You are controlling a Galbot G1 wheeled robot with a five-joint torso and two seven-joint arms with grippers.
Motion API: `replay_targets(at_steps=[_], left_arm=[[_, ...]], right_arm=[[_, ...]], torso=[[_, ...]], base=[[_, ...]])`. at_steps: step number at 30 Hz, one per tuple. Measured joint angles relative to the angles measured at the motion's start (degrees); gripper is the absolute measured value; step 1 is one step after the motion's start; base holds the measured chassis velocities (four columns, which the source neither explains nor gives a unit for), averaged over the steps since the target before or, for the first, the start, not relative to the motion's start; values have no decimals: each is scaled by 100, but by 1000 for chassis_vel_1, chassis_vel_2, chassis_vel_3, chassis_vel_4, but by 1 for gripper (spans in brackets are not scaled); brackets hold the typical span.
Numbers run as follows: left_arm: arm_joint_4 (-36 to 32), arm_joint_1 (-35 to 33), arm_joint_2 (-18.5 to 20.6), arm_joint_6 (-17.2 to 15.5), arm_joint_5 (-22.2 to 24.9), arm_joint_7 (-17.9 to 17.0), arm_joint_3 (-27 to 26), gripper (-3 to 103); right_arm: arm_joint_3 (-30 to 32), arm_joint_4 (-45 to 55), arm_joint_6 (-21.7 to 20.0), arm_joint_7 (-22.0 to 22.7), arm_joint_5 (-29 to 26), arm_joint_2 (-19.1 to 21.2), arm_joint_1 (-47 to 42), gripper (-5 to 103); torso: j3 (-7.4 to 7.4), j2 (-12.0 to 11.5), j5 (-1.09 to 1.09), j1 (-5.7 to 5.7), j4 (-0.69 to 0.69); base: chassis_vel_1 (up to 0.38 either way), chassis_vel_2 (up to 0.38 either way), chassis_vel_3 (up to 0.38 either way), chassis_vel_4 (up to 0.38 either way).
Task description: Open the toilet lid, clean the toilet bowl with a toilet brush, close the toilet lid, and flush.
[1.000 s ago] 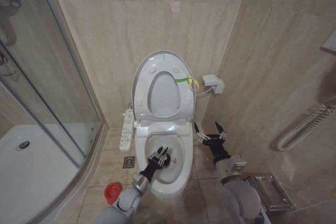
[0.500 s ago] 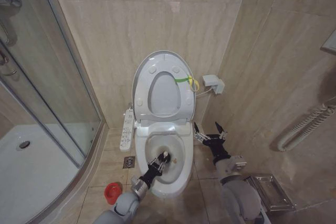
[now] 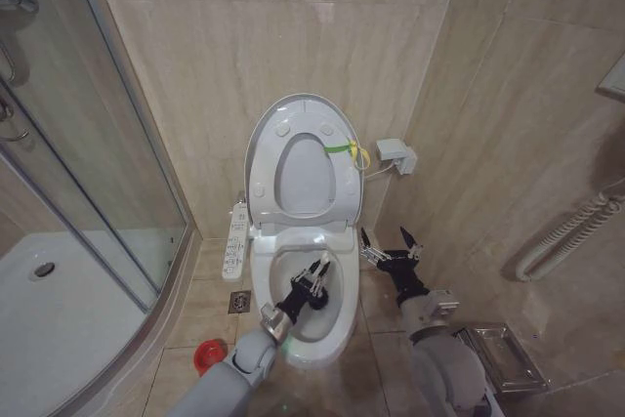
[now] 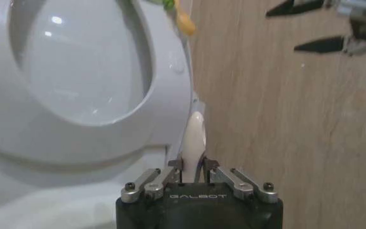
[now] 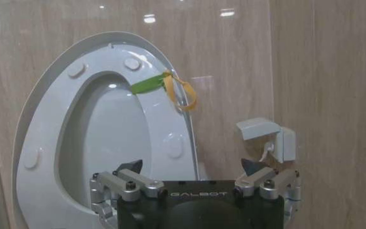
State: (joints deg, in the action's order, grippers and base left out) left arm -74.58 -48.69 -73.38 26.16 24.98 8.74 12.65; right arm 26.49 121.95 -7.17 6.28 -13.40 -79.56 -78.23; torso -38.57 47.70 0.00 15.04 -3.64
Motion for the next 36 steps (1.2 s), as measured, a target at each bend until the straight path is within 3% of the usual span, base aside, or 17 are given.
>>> replay_targets(at_steps=[7, 19, 25, 36], left_arm=[[-318, -15, -58, -53, 12, -45, 117, 21], [358, 94, 82, -31, 179, 128, -150, 21], [258, 130, 108, -28, 88, 104, -254, 21], [375, 385, -456, 54, 175, 178, 128, 20]], right_arm=[[0, 0, 0, 0, 0, 0, 0, 100], [0, 0, 0, 0, 0, 0, 0, 100], [0, 0, 0, 0, 0, 0, 0, 100], [0, 0, 0, 0, 0, 0, 0, 100]], torso=[[0, 0, 0, 0, 0], [1, 0, 0, -1, 0], [1, 0, 0, -1, 1], [1, 0, 1, -1, 0]], base=[[0, 0, 0, 0], [0, 0, 0, 0], [0, 0, 0, 0], [0, 0, 0, 0]])
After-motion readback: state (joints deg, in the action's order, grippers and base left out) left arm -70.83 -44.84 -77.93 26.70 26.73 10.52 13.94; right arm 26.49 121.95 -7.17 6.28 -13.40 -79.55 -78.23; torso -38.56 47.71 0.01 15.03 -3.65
